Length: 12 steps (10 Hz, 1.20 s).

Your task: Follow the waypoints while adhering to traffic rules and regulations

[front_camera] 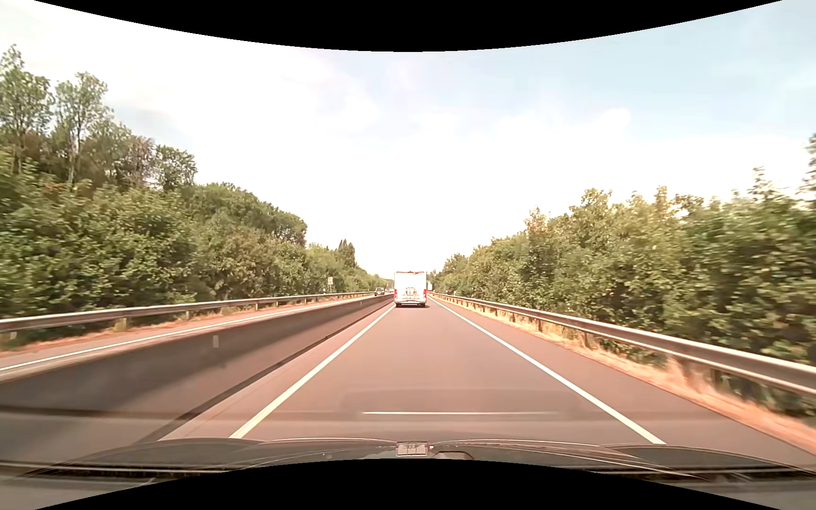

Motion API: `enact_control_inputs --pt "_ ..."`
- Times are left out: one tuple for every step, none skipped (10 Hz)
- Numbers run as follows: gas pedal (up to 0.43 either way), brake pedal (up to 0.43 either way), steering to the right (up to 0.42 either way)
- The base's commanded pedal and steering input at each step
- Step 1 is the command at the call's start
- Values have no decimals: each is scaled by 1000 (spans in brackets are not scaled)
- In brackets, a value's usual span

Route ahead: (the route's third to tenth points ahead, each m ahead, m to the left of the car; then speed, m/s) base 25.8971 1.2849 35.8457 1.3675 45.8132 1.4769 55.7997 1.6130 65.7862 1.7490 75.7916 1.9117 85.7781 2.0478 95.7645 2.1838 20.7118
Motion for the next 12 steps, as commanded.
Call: enact_control_inputs --pt "79 0 -1" --pt "79 0 -1" --pt "79 0 -1" --pt "67 0 -1" --pt "67 0 -1" --pt "67 0 -1" --pt "67 0 -1" --pt "67 0 -1" --pt "79 0 -1" --pt "87 0 -1" --pt "87 0 -1" --pt "87 0 -1"
